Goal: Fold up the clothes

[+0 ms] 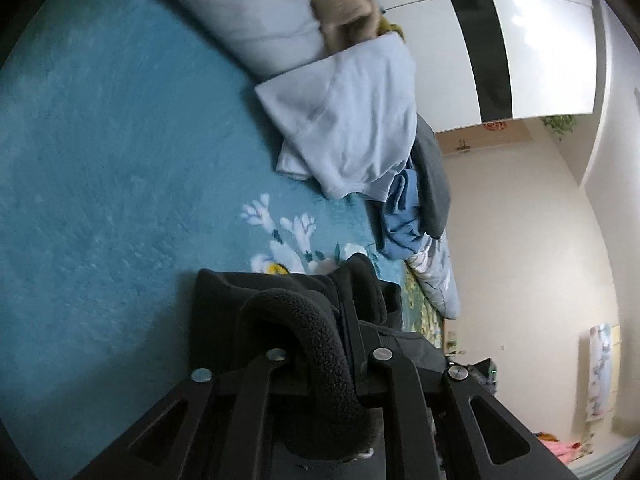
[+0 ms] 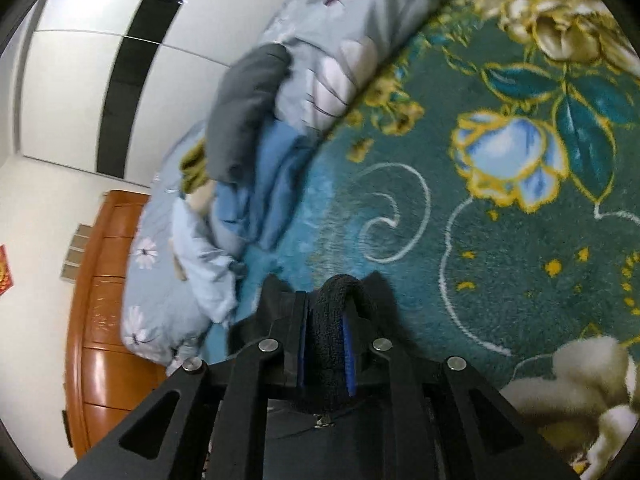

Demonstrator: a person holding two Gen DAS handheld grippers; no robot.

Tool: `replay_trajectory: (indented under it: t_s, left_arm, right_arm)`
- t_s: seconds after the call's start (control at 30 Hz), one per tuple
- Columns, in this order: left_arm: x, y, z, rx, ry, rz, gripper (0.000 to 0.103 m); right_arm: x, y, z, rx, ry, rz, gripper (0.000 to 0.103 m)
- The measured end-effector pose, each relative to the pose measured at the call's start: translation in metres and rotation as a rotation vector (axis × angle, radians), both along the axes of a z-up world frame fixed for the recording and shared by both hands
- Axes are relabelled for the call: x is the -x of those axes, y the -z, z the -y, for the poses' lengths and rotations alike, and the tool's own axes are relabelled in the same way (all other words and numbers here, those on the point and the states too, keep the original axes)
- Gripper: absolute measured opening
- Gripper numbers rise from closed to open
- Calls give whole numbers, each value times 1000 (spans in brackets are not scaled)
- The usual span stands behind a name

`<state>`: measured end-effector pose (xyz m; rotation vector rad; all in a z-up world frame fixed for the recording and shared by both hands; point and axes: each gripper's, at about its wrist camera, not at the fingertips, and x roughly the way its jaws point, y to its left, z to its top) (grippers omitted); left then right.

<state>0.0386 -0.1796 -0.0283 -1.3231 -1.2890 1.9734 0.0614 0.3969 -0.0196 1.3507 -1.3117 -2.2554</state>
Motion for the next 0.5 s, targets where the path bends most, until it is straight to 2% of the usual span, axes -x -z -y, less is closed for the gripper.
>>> replay_trajectory:
  t_s: [0.03,0.13,0.17,0.2,0.23,0.3,0.37,0.4,0.5]
  left_arm:
    - [0,0,1,-19,-1,-1,18]
    - [-4,-11,6,-84,-7,-41,43]
    - [-6,-18,9,-107,-17,-73,57]
    - [-9,-26,12,-127,-32,-109,63]
    - [-11,-33,15,-148,-43,-139,68]
    - [-16,-43,19,-155,-58,-174,69]
    - [-23,-50,21,-67,-80,-169,69]
    - [-30,-51,22,10,-90,-160,69]
    - [-56,-48,25,148,-100,-136,69]
  right_arm:
    - [0,2,-1,-1,0,2,19]
    - [-3,-1,-5,28,3,-27,27]
    - [-5,-5,-8,49,11,-48,36]
    - [-8,-11,-12,76,29,-80,47]
    - [-9,-16,-15,90,43,-103,51]
    - [-15,-27,-22,104,62,-149,51]
    - [-22,-32,-24,69,60,-149,51]
    - [-26,-33,-24,45,55,-145,51]
    - [-49,-25,-25,-37,22,-106,51]
